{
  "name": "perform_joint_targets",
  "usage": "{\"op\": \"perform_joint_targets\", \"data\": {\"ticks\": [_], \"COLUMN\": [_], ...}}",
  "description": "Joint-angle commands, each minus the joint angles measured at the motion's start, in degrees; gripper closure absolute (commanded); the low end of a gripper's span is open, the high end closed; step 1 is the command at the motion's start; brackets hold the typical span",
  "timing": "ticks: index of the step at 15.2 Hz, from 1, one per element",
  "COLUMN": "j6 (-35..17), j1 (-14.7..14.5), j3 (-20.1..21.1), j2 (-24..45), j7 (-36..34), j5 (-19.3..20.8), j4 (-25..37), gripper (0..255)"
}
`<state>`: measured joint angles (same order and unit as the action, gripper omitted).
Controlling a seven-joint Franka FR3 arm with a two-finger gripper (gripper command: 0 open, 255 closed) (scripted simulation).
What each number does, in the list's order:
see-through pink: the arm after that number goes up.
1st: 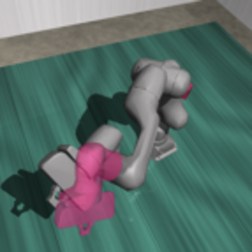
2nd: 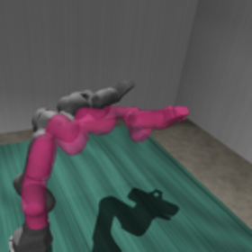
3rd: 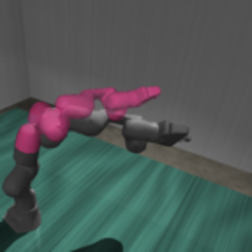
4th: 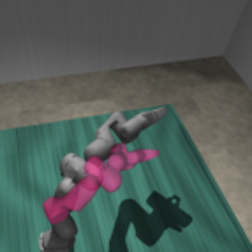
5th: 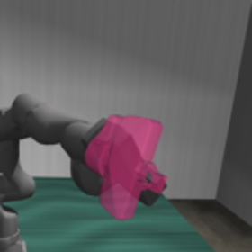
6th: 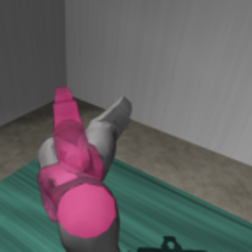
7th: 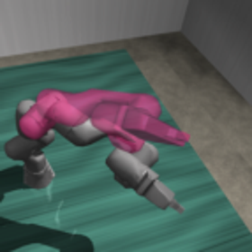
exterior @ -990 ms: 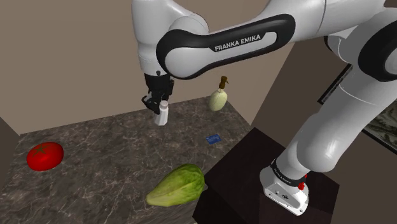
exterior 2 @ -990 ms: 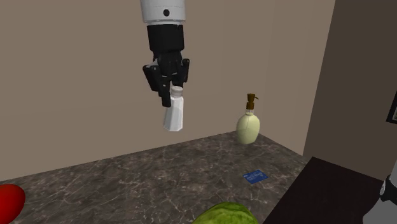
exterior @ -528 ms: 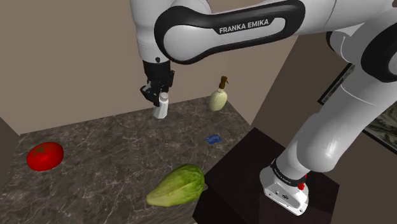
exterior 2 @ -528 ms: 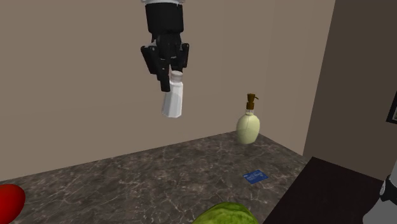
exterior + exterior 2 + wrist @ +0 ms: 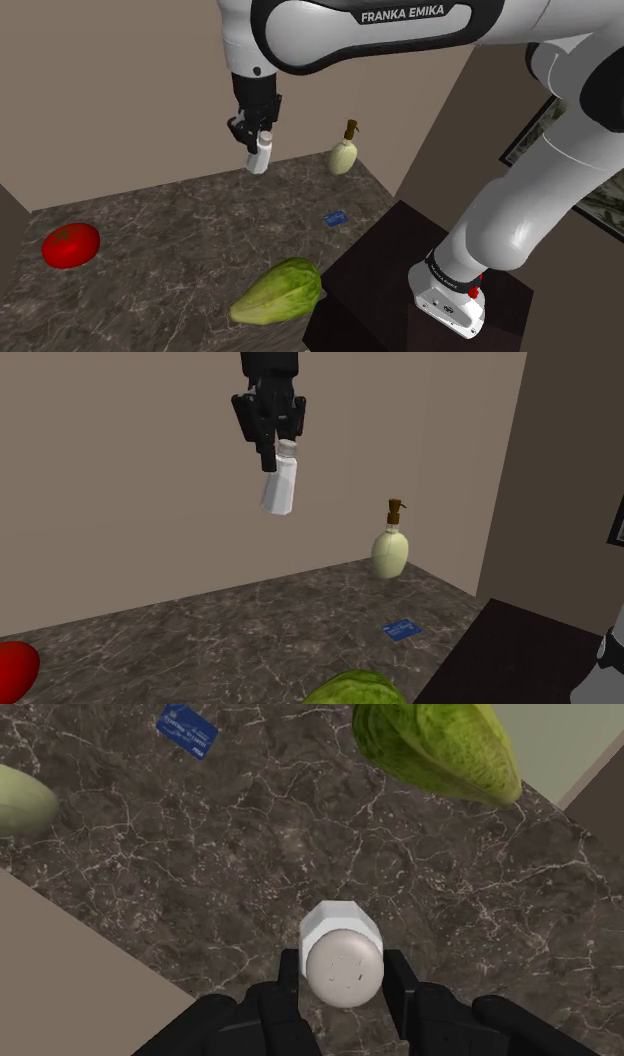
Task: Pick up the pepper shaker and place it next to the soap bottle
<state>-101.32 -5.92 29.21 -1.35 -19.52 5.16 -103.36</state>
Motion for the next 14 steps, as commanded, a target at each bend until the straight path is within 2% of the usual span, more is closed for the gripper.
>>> {"op": "perform_joint_targets", "data": {"ticks": [1, 7, 14], "j6": [-0.54, -2.25, -2.99], "j1": [1.19, 3.82, 6.24], "j3": [-1.35, -6.94, -14.24], "j2": [-3.4, -13.36, -22.11], "j7": [2.96, 12.44, 22.75], "j5": [-1.57, -4.93, -5.48], "j4": [-3.27, -13.53, -22.35], "gripper": [255, 255, 255]}}
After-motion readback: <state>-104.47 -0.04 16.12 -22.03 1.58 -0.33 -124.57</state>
